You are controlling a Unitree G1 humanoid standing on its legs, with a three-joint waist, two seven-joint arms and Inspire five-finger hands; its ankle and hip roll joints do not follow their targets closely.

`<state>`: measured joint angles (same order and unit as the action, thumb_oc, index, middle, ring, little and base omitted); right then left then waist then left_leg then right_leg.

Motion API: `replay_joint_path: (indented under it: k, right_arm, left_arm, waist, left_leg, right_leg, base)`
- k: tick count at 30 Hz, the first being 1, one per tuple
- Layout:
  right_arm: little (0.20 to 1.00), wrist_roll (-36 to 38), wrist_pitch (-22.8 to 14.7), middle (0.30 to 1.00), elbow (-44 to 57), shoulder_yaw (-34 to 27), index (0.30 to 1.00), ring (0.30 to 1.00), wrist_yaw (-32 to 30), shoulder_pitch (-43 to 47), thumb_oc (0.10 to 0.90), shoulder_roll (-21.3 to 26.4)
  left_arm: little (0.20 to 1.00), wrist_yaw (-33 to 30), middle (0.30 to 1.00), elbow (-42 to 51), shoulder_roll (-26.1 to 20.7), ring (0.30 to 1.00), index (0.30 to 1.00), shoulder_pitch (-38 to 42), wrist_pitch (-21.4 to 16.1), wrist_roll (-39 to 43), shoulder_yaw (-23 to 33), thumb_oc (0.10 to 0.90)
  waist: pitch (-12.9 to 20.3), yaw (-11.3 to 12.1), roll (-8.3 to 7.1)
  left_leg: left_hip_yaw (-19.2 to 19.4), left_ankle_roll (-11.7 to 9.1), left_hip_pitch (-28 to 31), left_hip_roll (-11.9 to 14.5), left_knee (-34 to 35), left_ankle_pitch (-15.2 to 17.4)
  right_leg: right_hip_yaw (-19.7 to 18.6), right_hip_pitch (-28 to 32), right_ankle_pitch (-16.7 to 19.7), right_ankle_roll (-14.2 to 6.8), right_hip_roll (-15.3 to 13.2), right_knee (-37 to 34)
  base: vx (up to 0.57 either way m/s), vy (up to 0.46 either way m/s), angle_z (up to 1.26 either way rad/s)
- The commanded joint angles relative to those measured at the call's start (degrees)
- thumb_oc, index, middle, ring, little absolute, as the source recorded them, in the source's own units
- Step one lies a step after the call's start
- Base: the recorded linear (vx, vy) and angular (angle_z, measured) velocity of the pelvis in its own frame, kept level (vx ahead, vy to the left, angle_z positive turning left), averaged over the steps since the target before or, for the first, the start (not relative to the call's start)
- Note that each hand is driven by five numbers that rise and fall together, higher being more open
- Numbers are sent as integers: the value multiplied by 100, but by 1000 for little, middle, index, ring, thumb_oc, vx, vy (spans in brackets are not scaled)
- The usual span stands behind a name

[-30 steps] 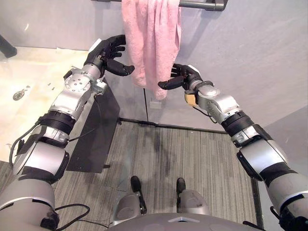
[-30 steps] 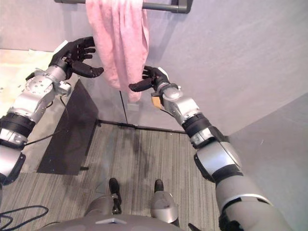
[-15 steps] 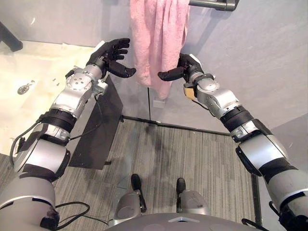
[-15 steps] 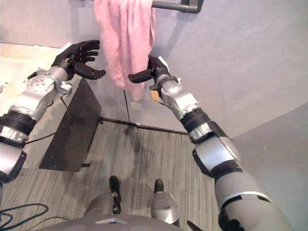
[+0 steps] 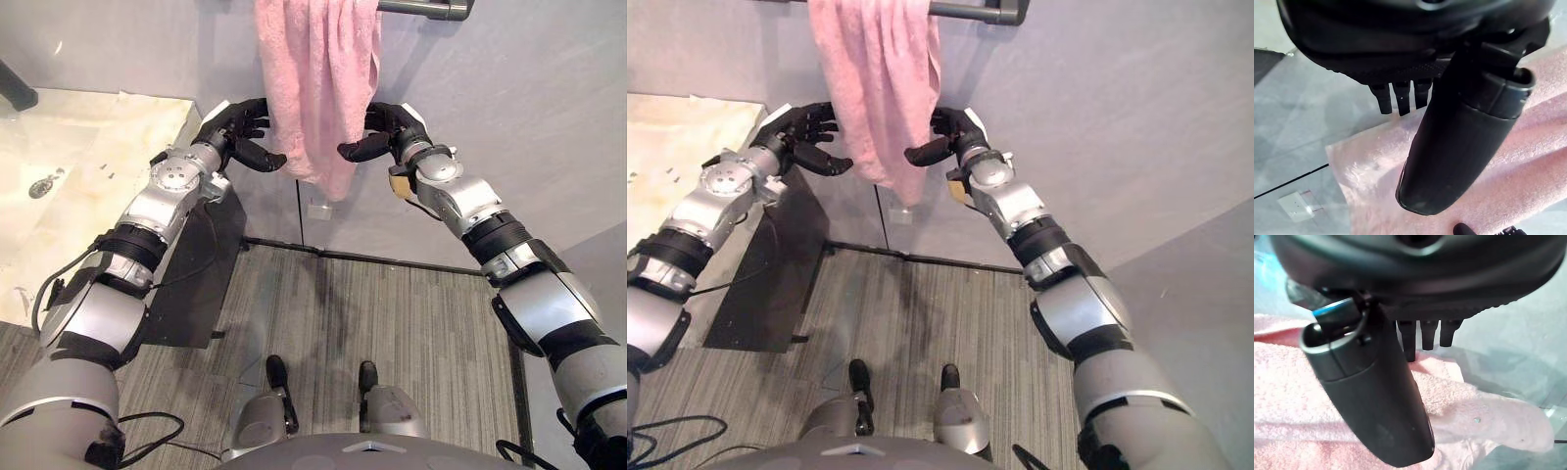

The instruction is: Organize the bathroom.

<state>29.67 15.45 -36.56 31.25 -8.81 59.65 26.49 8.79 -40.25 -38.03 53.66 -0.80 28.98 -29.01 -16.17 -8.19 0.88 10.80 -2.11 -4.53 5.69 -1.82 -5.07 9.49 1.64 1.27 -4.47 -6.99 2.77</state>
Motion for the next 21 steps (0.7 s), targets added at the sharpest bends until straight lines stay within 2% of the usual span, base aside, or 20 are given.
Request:
replay_joint_path:
  k: [1,14,19,21]
  right_arm:
    - [900,-138,-805,900,-526,179,900,900,50,1142,800,51]
    - [900,-56,-798,900,-645,381,900,900,73,1207,800,16]
    - [900,-4,-780,900,-640,410,900,900,-55,1229,800,-30]
    - [900,-22,-718,900,-661,386,900,900,-43,1271,800,-67]
  left_arm:
    - [900,-329,900,-402,-16,900,900,824,-466,-18,43,800]
    - [900,-1099,900,-687,-251,900,900,1214,-914,-322,-46,800]
    - [900,-936,900,-638,-257,900,900,1303,-811,-341,-164,800]
    - [900,-540,900,-637,-216,900,900,1376,-713,-222,-235,800]
  waist:
    - [734,79,117]
    - [693,87,72]
    - [695,96,76]
    - [720,65,98]
  left_leg:
    - [391,-655,330,929,-472,465]
    - [321,-687,251,986,-611,465]
    - [297,-700,250,998,-608,460]
    - [309,-706,278,1007,-556,444]
  right_leg:
    - [-452,-666,-366,-310,-107,316]
    - [-427,-748,-433,-244,-75,469]
    - [-415,-751,-438,-250,-70,489]
    - [-429,-750,-403,-267,-74,450]
  base:
    - [0,0,0]
    - [0,-5,0]
    - [2,-28,4]
    - [11,-13,5]
